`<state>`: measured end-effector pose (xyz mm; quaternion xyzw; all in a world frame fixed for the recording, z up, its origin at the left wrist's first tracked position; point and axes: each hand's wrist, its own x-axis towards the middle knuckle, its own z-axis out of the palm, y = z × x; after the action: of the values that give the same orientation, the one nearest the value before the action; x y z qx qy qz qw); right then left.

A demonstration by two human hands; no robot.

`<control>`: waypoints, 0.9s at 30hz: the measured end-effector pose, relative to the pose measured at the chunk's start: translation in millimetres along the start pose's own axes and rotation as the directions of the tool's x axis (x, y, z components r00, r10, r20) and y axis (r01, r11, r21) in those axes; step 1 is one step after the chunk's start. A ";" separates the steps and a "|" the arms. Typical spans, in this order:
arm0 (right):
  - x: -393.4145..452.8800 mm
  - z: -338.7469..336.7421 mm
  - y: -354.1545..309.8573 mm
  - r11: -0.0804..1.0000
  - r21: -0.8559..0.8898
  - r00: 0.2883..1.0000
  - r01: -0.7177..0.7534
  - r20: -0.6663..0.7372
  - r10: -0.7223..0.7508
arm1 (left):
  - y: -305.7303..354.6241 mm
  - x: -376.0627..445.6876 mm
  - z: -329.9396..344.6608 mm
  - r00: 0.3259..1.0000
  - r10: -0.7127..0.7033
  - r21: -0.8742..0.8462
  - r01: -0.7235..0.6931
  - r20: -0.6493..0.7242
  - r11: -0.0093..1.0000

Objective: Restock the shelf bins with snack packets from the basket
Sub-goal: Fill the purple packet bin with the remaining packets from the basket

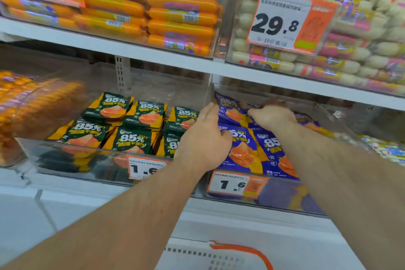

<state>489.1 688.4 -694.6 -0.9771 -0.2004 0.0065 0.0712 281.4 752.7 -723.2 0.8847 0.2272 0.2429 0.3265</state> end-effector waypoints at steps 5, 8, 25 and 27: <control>12.6 11.5 0.7 0.993 -0.107 0.997 0.053 0.069 -0.046 | -2.2 -0.3 1.1 1.000 0.020 -0.014 -0.020 -0.003 1.000; 12.6 8.5 -2.9 0.985 -0.141 0.994 0.095 0.074 -0.086 | -2.3 -0.1 1.3 1.000 0.021 -0.024 -0.021 -0.007 0.999; -164.1 5.5 -18.3 0.854 0.364 0.839 0.373 -0.526 -0.142 | 2.3 -31.0 -8.4 0.910 0.277 0.143 -0.243 -0.309 0.959; -193.7 29.3 -22.1 0.761 0.426 0.773 0.490 -0.617 -0.152 | -3.6 -58.2 -11.4 0.836 0.350 0.176 -0.303 -0.422 0.937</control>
<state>301.1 636.5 -723.6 -0.8181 -0.3321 -0.2268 0.4110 228.6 727.9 -734.4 0.8461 0.1538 0.4797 0.1739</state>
